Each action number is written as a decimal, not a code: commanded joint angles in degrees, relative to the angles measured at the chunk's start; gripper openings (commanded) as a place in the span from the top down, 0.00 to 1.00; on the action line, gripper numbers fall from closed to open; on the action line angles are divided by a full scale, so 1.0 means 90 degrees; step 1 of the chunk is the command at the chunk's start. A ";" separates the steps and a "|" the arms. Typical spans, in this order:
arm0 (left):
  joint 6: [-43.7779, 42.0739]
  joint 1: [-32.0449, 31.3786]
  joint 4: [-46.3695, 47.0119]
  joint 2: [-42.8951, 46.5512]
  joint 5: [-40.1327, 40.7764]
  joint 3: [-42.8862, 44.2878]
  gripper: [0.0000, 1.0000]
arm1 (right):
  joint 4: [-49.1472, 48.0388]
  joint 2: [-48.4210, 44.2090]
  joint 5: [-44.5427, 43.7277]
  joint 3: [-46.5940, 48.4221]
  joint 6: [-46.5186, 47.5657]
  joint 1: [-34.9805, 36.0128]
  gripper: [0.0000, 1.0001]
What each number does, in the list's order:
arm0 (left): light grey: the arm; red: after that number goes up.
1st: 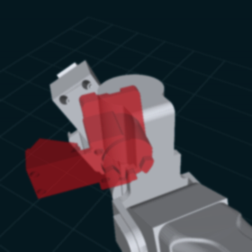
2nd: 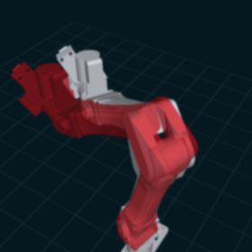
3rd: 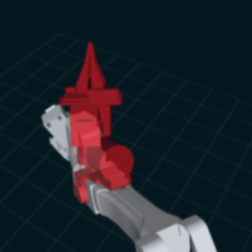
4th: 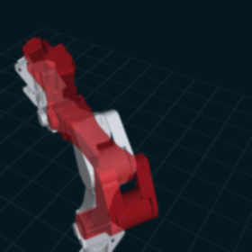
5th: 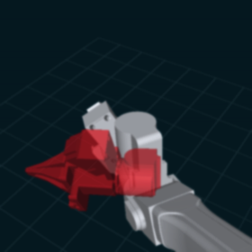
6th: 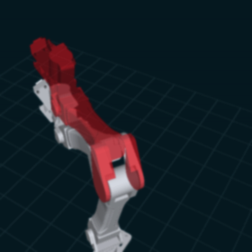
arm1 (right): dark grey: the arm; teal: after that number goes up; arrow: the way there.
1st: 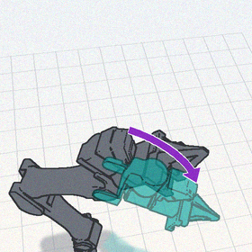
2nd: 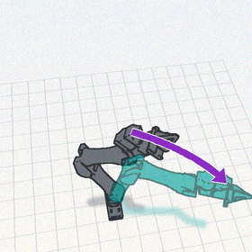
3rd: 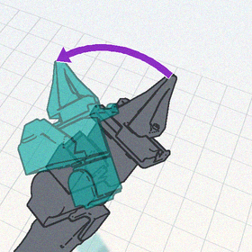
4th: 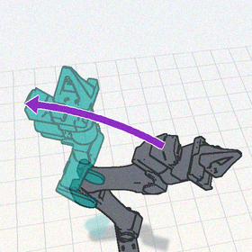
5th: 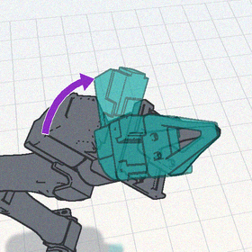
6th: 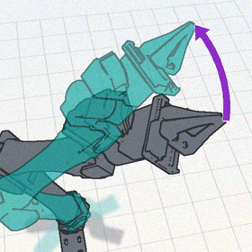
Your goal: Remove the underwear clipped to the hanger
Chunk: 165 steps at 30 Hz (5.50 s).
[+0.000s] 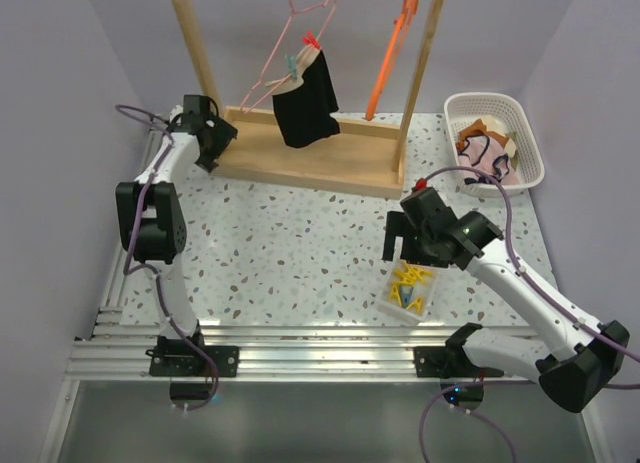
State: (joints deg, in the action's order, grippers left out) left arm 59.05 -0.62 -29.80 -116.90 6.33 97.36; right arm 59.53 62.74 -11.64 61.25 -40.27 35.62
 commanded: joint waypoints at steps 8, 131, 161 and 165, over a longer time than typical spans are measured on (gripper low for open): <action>0.0568 0.0245 -0.1298 -0.1035 0.0127 0.1390 0.18 | -0.0520 0.0470 0.0502 0.0343 0.0324 -0.0002 0.06; -0.2772 0.0323 -0.0566 0.6885 -0.2412 -0.2947 0.00 | -0.0948 0.4854 -0.0862 0.8536 0.1232 0.2097 0.02; -0.2752 0.0333 -0.0614 0.6935 -0.2265 -0.3083 0.00 | -0.1293 0.6095 -0.0798 0.9580 0.1925 0.0769 0.33; -0.2752 0.0333 -0.0575 0.6905 -0.2266 -0.3113 0.00 | -0.0921 0.5969 -0.0533 0.9708 0.2111 0.0682 0.32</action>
State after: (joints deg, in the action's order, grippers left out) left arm 34.83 2.55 -36.56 -54.63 -13.54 69.58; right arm 48.75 120.29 -19.51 146.26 -23.79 42.74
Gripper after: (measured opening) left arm 0.997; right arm 0.679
